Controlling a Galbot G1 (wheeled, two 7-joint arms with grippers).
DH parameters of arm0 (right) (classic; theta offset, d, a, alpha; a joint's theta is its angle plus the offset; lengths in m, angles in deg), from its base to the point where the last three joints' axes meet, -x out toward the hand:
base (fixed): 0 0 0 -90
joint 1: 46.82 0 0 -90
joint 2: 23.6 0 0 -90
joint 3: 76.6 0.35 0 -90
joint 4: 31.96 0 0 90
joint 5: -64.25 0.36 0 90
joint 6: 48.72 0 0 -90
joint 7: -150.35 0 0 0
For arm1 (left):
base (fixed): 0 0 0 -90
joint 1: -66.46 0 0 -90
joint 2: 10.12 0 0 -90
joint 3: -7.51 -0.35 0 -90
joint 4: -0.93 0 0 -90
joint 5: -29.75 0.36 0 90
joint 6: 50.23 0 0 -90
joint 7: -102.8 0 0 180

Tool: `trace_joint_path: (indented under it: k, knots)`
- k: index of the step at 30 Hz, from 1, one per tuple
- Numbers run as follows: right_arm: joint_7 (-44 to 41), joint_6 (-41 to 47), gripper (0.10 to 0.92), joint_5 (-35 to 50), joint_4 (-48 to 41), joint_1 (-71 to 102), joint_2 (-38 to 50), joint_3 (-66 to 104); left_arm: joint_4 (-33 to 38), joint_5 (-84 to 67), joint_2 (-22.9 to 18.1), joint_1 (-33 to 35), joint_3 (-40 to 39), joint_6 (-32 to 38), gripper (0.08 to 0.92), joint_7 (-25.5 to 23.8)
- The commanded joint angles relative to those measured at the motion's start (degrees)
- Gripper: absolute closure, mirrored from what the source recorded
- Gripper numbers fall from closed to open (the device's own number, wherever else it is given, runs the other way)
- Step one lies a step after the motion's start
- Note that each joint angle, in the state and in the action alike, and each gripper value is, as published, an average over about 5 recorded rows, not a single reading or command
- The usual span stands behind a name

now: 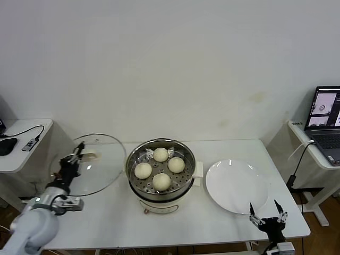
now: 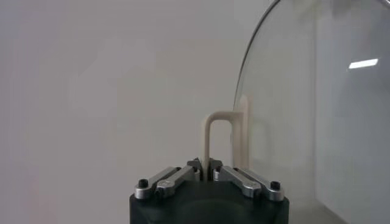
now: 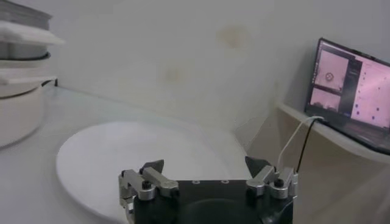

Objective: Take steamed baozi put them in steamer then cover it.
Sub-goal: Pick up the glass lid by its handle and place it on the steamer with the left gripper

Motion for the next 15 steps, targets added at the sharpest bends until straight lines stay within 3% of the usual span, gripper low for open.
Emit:
trace_joint_path:
  k: [1, 15]
  knots:
    - [0.3, -0.4, 0.203, -2.0, -0.7, 0.0, -0.7, -1.0, 5.1, 3.4, -2.4, -12.5, -21.3, -9.5, 0.853, -3.9]
    - [1.3, -1.1, 0.203, -4.4, -2.5, -1.3, -1.5, -1.9, 0.0, 14.0, -13.1, -22.9, -31.0, -16.4, 0.853, -11.7]
